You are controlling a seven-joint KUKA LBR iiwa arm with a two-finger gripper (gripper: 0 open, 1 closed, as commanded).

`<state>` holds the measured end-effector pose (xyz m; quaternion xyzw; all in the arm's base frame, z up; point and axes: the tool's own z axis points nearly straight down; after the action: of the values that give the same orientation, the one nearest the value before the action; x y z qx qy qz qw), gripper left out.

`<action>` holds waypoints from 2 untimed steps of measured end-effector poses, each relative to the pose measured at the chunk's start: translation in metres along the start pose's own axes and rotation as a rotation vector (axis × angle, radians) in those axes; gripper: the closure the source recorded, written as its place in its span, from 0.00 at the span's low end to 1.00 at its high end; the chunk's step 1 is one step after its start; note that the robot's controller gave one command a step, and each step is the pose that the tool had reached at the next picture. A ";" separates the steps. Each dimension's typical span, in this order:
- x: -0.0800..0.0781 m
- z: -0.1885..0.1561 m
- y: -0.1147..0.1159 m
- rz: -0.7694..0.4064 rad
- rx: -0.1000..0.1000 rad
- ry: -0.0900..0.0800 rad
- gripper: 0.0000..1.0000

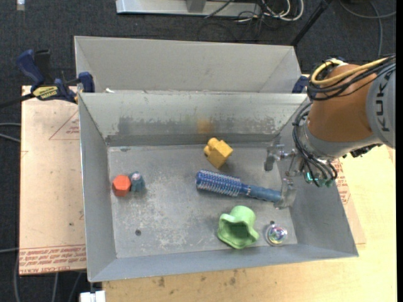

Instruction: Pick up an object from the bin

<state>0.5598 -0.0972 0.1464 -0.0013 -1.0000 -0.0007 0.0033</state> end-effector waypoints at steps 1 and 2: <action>-0.011 0.081 0.020 -0.052 -0.001 -0.002 0.00; -0.012 0.076 0.019 -0.053 0.001 -0.008 1.00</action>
Offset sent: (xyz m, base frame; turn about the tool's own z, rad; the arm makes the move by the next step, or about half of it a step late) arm 0.0113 0.0179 -0.0764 -0.0522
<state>0.5718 -0.0786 0.0701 0.0252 -0.9997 -0.0002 -0.0007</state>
